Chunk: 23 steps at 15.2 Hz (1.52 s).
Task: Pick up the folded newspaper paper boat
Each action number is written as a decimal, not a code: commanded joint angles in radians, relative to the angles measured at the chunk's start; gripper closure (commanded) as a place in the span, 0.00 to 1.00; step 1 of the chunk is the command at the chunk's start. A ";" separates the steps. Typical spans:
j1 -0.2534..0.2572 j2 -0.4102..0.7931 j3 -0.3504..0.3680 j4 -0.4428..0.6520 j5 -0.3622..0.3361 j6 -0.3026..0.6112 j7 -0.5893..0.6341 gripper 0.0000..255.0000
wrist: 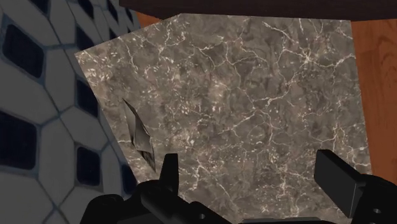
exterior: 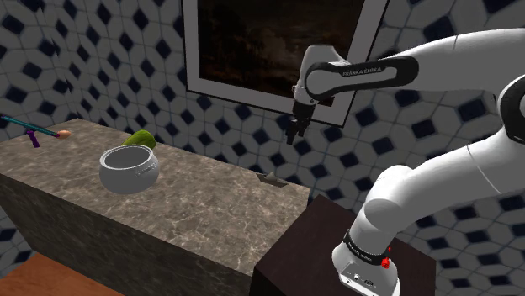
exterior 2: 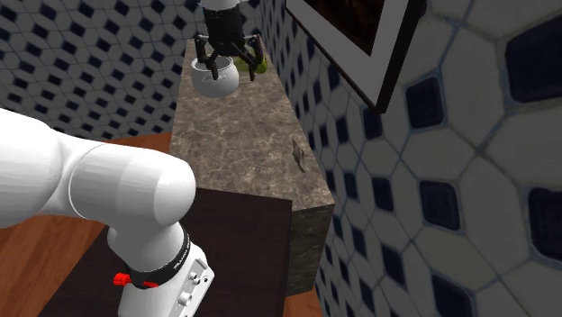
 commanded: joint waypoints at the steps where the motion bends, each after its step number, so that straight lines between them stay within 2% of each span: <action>1: -0.005 0.052 -0.033 -0.013 -0.006 0.066 -0.039 0.00; 6: -0.006 0.213 -0.112 -0.022 0.001 0.232 -0.135 0.00; 11: 0.007 0.407 -0.187 0.007 0.057 0.386 -0.257 0.00; 14: 0.017 0.535 -0.222 0.043 0.128 0.465 -0.352 0.00; 17: 0.015 0.670 -0.238 0.093 0.228 0.528 -0.463 0.00; 20: -0.010 0.805 -0.224 0.158 0.338 0.573 -0.579 0.00; 23: -0.059 0.935 -0.186 0.236 0.432 0.603 -0.679 0.00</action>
